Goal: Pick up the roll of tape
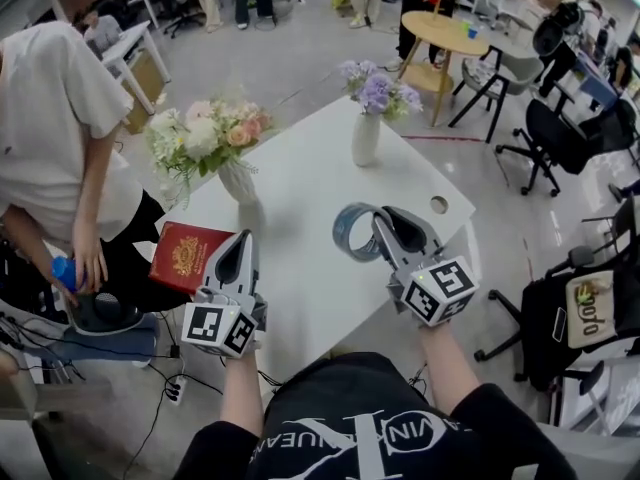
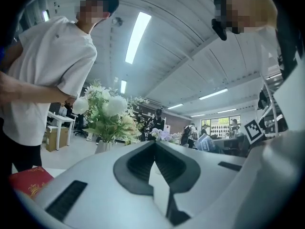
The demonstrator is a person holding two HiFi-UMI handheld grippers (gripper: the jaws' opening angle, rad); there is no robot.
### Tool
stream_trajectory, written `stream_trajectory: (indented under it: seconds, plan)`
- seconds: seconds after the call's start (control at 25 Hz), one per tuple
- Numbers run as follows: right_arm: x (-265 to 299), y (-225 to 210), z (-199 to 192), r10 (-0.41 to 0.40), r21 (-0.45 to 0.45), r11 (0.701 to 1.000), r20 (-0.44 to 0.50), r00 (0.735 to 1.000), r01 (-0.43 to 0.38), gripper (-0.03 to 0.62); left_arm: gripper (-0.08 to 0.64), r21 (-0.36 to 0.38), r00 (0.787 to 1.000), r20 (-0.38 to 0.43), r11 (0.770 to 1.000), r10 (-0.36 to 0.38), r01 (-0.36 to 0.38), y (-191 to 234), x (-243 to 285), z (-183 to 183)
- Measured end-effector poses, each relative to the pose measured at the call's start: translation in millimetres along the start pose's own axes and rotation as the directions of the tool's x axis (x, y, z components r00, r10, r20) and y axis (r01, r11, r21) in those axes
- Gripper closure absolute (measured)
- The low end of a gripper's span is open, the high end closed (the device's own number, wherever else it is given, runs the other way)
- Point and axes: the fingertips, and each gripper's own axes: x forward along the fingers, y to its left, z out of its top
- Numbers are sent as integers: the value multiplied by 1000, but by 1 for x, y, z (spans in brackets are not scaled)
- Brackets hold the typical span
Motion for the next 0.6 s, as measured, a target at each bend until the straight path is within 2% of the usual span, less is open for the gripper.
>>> stream_trajectory:
  seconds: [0.6]
  plan:
    - [5,4,10,24,-6,1000,33,999,-24,518,560,-4,1000,26,1000,-3,3,6,3,6]
